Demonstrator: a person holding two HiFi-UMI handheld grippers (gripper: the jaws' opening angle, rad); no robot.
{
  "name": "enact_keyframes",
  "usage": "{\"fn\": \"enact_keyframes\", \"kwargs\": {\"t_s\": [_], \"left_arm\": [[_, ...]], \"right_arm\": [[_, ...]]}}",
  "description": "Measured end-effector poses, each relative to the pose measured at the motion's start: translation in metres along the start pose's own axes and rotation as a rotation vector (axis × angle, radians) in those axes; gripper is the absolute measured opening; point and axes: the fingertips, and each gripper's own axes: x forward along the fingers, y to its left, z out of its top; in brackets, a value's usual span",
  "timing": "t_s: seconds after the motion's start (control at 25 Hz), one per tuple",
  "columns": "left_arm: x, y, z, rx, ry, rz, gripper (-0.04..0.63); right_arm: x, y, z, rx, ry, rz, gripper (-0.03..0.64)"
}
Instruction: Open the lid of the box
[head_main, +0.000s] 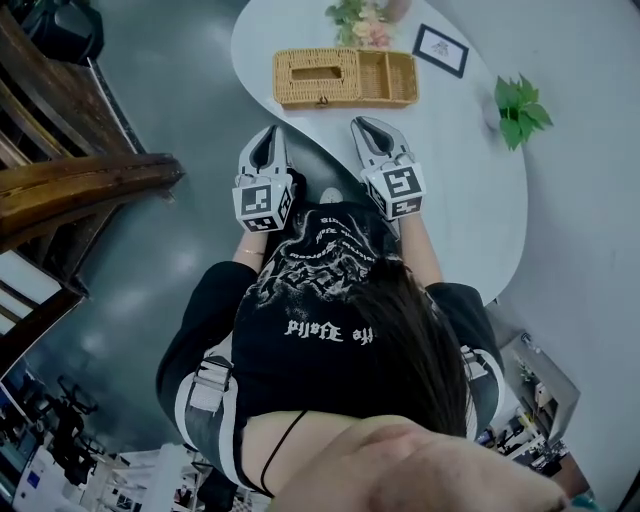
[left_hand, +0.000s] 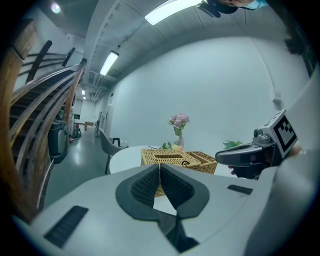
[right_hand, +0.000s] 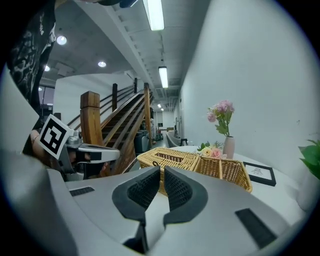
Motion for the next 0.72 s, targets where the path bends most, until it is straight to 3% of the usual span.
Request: {"fn": "enact_keyframes", "kwargs": {"t_s": [0.32, 0.52, 0.72], "left_arm": [[0.043, 0.026, 0.013, 0.000, 0.008, -0.026, 0.025], [0.066, 0.048, 0.018, 0.000, 0.029, -0.023, 0.025], [0.085, 0.064, 0.026, 0.016, 0.026, -0.050, 0.025]], "right_arm": [[0.040, -0.002, 0.020, -0.060, 0.038, 0.111, 0.098], [0.059, 0.016, 0.026, -0.102, 0.092, 0.267, 0.202], [0.081, 0.013, 0.020, -0.227, 0.191, 0.252, 0.209]]}}
